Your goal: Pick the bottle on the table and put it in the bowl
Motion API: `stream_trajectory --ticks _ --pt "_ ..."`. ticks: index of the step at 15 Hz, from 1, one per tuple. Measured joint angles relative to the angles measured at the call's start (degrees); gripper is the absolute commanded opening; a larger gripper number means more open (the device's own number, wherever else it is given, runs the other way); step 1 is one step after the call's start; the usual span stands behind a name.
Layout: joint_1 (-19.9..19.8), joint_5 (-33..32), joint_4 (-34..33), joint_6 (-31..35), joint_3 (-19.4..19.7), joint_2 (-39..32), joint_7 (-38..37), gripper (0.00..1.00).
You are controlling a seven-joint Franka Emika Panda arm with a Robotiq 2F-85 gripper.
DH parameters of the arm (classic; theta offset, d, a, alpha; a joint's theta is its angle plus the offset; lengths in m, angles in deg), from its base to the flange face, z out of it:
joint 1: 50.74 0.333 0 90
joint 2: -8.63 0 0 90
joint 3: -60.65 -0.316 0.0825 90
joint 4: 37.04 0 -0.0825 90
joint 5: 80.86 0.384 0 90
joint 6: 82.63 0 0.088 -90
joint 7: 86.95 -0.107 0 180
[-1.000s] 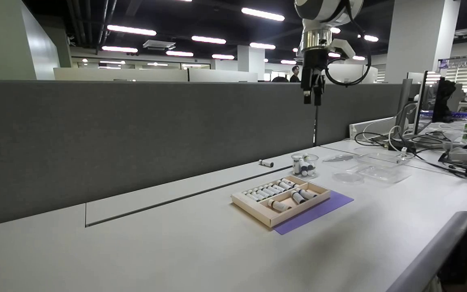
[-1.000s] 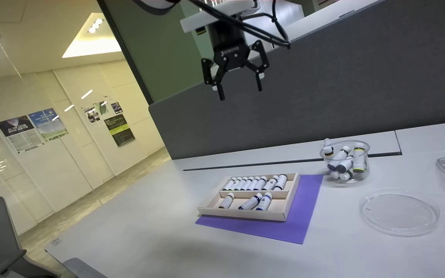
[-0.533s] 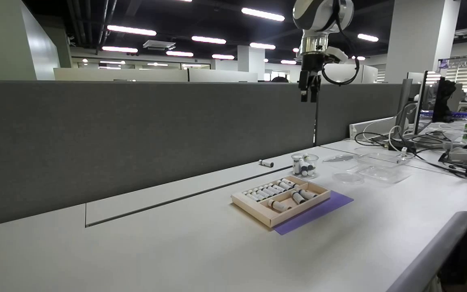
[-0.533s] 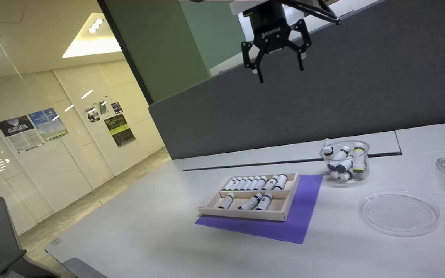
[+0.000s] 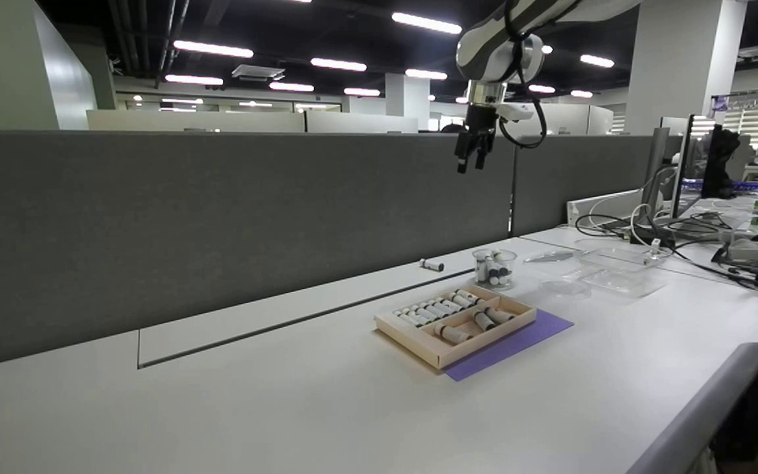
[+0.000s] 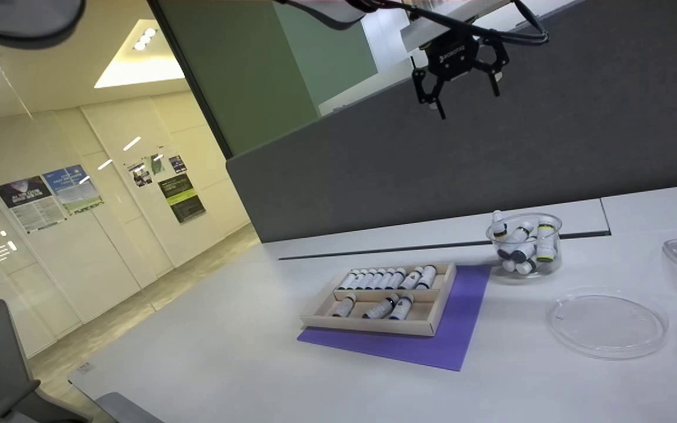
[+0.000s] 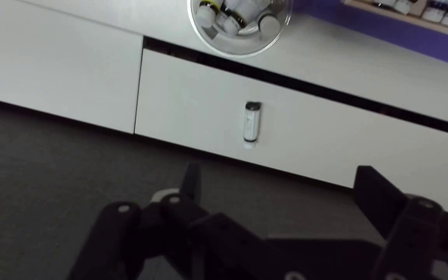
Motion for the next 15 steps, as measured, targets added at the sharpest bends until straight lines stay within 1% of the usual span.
stream_trajectory --ticks 3,5,15 --pt "0.3 -0.6 -6.9 1.1 -0.5 -5.4 -3.5 1.0" --pt "0.4 -0.8 -9.3 1.1 -0.6 -7.3 -4.5 1.0" --pt "0.3 -0.9 -10.5 1.0 -0.6 -7.7 -4.8 1.0"
